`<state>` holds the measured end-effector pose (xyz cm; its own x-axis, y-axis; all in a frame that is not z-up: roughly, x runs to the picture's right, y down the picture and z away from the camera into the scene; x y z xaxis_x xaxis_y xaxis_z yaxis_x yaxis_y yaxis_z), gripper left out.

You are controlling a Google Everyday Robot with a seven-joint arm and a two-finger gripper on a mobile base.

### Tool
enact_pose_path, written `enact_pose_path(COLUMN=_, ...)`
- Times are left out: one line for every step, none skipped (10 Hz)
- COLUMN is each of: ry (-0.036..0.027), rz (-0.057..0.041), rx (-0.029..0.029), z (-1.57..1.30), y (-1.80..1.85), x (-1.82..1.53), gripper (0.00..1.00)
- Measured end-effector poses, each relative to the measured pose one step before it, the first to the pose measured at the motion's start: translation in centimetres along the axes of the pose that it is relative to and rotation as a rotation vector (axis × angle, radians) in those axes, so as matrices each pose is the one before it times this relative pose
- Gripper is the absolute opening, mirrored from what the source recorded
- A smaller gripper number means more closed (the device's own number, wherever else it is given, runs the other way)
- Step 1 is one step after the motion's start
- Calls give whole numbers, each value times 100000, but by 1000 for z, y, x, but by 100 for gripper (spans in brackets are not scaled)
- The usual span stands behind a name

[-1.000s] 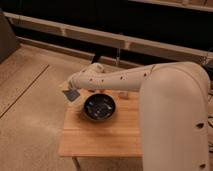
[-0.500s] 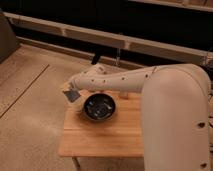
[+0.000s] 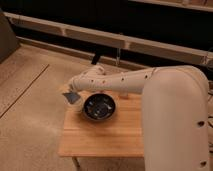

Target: Place the white sponge in the ceramic cup

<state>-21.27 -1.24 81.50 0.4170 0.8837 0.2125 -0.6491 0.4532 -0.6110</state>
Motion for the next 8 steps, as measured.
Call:
enact_pose_path(ry=405, rz=-898, rx=174, z=-67, y=-235, x=23, gripper=18)
enact_pose_path(ry=132, rz=-339, rx=17, z=-37, y=-79, x=-10, gripper=18)
enact_pose_path(ry=128, rz=-355, rx=-97, z=-19, y=-30, x=-7, gripper=18)
enact_pose_path(ry=178, rz=-231, rx=-230, z=18, y=27, x=33, gripper=18)
enact_pose_path(ry=197, rz=-73, rx=-261, z=26, y=37, x=60, gripper=18)
enact_pose_path(ry=185, rz=-8, rx=-283, z=61, y=52, x=75, gripper=18)
enact_pose_path(ry=135, rz=98, rx=-380, z=64, y=66, x=53, gripper=18)
enact_pose_path(ry=16, rz=509, rx=-299, z=69, y=-36, x=58, gripper=18)
